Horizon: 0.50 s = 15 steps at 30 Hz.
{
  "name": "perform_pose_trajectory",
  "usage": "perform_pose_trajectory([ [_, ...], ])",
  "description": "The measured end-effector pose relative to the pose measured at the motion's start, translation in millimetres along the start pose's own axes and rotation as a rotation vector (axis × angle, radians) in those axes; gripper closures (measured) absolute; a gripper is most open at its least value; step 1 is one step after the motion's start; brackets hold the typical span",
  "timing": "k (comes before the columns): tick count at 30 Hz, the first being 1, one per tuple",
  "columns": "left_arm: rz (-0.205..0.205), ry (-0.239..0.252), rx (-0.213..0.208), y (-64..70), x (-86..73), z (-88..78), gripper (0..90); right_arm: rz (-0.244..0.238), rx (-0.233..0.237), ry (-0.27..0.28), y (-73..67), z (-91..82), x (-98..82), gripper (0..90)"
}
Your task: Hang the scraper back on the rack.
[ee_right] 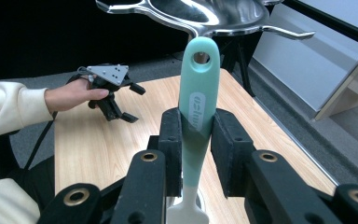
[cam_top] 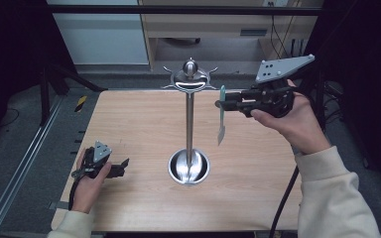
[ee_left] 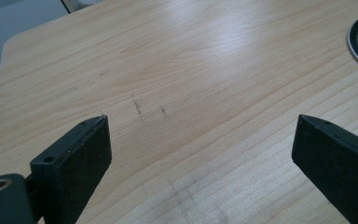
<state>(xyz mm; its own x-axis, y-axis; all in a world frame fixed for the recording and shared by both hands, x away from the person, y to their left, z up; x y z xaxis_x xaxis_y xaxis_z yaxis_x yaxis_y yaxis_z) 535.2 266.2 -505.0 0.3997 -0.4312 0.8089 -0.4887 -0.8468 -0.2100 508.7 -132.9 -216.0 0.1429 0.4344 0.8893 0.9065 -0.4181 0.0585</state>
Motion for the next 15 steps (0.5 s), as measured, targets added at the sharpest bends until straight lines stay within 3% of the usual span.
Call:
perform_pose_trajectory([
  [15, 0.006, -0.004, -0.002, 0.2, 0.1, 0.0, 4.4, 0.002, 0.012, -0.003, -0.7, 2.0, 1.9, 74.5],
])
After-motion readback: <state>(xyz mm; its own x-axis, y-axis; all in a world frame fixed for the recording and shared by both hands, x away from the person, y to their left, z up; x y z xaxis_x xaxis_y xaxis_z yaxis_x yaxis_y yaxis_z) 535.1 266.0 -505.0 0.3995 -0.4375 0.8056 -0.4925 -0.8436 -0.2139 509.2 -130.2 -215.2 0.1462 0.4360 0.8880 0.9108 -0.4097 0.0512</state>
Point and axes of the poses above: each handheld gripper's, and its own axes: z roughly forward along the jaws, x roughly out of its top, y roughly to its right, the point moved 6 cm from there along z, roughly forward along the jaws, and after that the axes turned 2 degrees about z, right-handed, at the moved point
